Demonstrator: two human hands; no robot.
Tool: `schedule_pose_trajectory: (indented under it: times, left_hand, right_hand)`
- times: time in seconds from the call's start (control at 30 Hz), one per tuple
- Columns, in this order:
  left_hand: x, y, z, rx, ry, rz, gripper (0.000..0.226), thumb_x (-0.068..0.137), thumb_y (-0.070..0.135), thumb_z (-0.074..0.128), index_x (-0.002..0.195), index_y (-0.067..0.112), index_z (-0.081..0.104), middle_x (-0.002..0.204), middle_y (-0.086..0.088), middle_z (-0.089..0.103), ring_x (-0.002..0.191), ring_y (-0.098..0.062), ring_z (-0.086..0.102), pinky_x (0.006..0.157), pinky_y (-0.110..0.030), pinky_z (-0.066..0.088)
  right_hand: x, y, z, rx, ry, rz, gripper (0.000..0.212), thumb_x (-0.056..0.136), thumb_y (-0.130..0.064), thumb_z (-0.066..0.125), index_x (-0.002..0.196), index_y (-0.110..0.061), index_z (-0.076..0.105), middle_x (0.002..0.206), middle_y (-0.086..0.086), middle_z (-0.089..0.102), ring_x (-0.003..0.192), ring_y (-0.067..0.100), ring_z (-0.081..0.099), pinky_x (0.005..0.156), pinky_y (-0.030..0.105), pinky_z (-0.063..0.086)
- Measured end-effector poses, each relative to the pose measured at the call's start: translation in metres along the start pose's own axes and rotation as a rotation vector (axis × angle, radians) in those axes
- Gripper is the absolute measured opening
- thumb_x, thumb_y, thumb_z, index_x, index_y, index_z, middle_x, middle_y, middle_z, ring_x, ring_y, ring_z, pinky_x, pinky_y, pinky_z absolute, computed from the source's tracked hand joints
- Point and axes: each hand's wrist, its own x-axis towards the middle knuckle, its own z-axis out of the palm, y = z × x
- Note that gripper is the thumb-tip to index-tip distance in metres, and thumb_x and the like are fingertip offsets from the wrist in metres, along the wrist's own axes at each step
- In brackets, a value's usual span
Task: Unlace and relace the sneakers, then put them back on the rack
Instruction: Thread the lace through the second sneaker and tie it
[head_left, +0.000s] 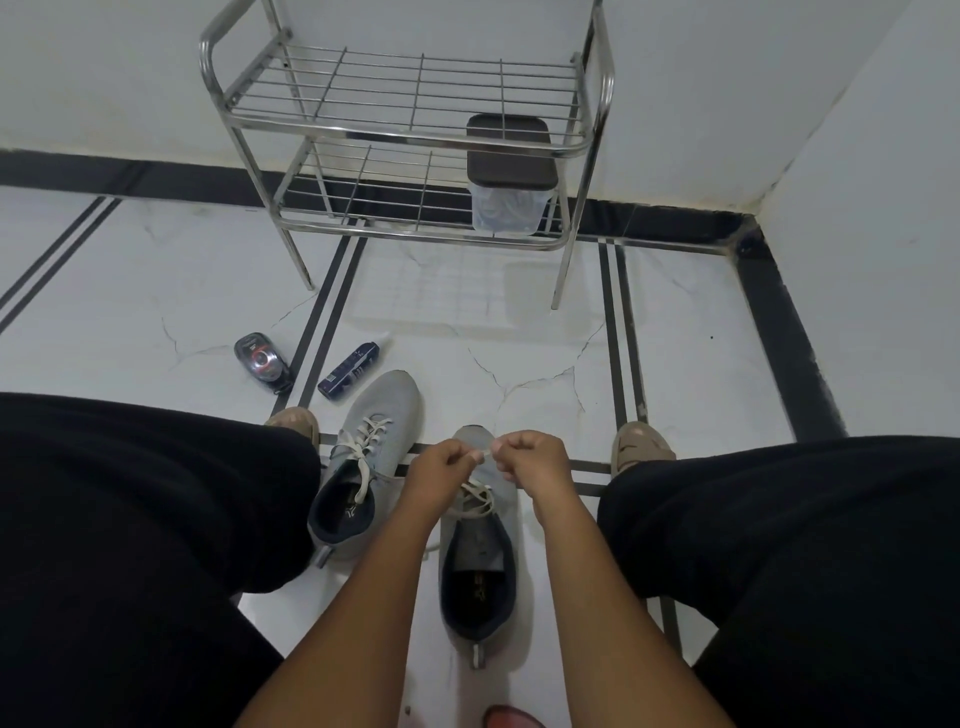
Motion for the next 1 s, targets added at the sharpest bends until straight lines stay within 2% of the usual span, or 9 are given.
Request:
schedule_pose_trajectory:
  times: [0.1,0.17,0.27,0.4,0.5,0.67,0.8,0.87,1.0]
  left_hand:
    - [0.0,-0.006,0.0,0.062,0.054,-0.065,0.016,0.092,0.026,0.058,0.084,0.015,0.067,0.071,0.002,0.058,0.072,-0.018,0.055,0.071,-0.035,0.046]
    - [-0.001,-0.011,-0.002,0.171,0.113,-0.117,0.016,0.091,0.028,0.057,0.084,0.017,0.066,0.07,0.005,0.057,0.073,-0.018,0.055,0.068,-0.03,0.042]
    - [-0.003,-0.013,0.005,0.218,0.046,-0.13,0.01,0.087,0.029,0.061,0.083,0.022,0.066,0.08,0.003,0.064,0.08,-0.018,0.061,0.071,-0.028,0.046]
    - [-0.011,-0.015,0.024,0.381,-0.083,-0.117,0.012,0.086,0.032,0.061,0.076,0.025,0.062,0.088,-0.002,0.07,0.088,-0.02,0.064,0.076,-0.029,0.048]
    - [-0.017,-0.022,0.031,0.452,-0.047,-0.169,0.018,0.086,0.028,0.055,0.069,0.023,0.057,0.086,-0.003,0.069,0.087,-0.022,0.063,0.075,-0.031,0.048]
    - [-0.015,-0.028,0.035,0.34,0.002,-0.264,0.018,0.085,0.021,0.049,0.072,0.019,0.06,0.089,-0.009,0.069,0.088,-0.025,0.062,0.067,-0.028,0.04]
    - [-0.016,-0.031,0.039,0.391,0.0,-0.283,0.02,0.087,0.022,0.047,0.07,0.02,0.058,0.088,-0.007,0.068,0.086,-0.024,0.062,0.069,-0.029,0.045]
    - [-0.016,-0.032,0.04,0.416,-0.004,-0.29,0.02,0.087,0.023,0.047,0.074,0.02,0.062,0.089,-0.005,0.068,0.085,-0.022,0.061,0.07,-0.029,0.047]
    - [-0.015,-0.033,0.041,0.372,-0.003,-0.327,0.02,0.084,0.022,0.049,0.065,0.022,0.056,0.089,-0.007,0.068,0.086,-0.025,0.062,0.069,-0.029,0.047]
  right_hand:
    - [0.009,0.013,0.001,0.0,0.111,0.094,0.027,0.091,-0.011,0.051,0.069,-0.021,0.062,0.075,0.005,0.068,0.074,0.021,0.065,0.079,0.035,0.058]
    - [0.014,0.025,-0.001,-0.166,0.13,0.159,0.028,0.09,-0.014,0.047,0.064,-0.021,0.055,0.092,0.011,0.071,0.083,0.026,0.065,0.085,0.041,0.056]
    - [0.004,0.042,0.0,-0.477,-0.024,0.28,0.008,0.088,-0.016,0.053,0.081,-0.013,0.055,0.102,0.014,0.066,0.086,0.025,0.062,0.076,0.034,0.053]
    - [-0.005,0.054,0.008,-0.608,-0.174,0.257,0.024,0.086,-0.028,0.056,0.099,-0.009,0.065,0.097,0.013,0.066,0.08,0.025,0.058,0.07,0.032,0.049]
    - [-0.004,0.053,0.006,-0.506,-0.237,0.266,0.006,0.078,-0.021,0.064,0.077,-0.016,0.063,0.081,0.009,0.061,0.074,0.023,0.055,0.071,0.033,0.05]
    - [0.004,0.062,0.006,-0.625,-0.259,0.221,0.024,0.085,-0.02,0.06,0.104,-0.008,0.068,0.1,0.013,0.063,0.089,0.025,0.056,0.078,0.033,0.051]
    - [0.008,0.071,0.003,-0.554,-0.214,0.269,0.021,0.084,-0.012,0.053,0.099,-0.005,0.066,0.107,0.017,0.064,0.096,0.029,0.059,0.079,0.031,0.052]
    - [0.01,0.073,0.002,-0.498,-0.206,0.302,0.023,0.079,-0.007,0.051,0.097,-0.005,0.065,0.112,0.02,0.064,0.102,0.033,0.06,0.088,0.042,0.055]
    - [0.008,0.072,0.001,-0.485,-0.205,0.31,0.033,0.082,-0.006,0.048,0.109,-0.003,0.065,0.114,0.019,0.061,0.106,0.036,0.058,0.087,0.045,0.055]
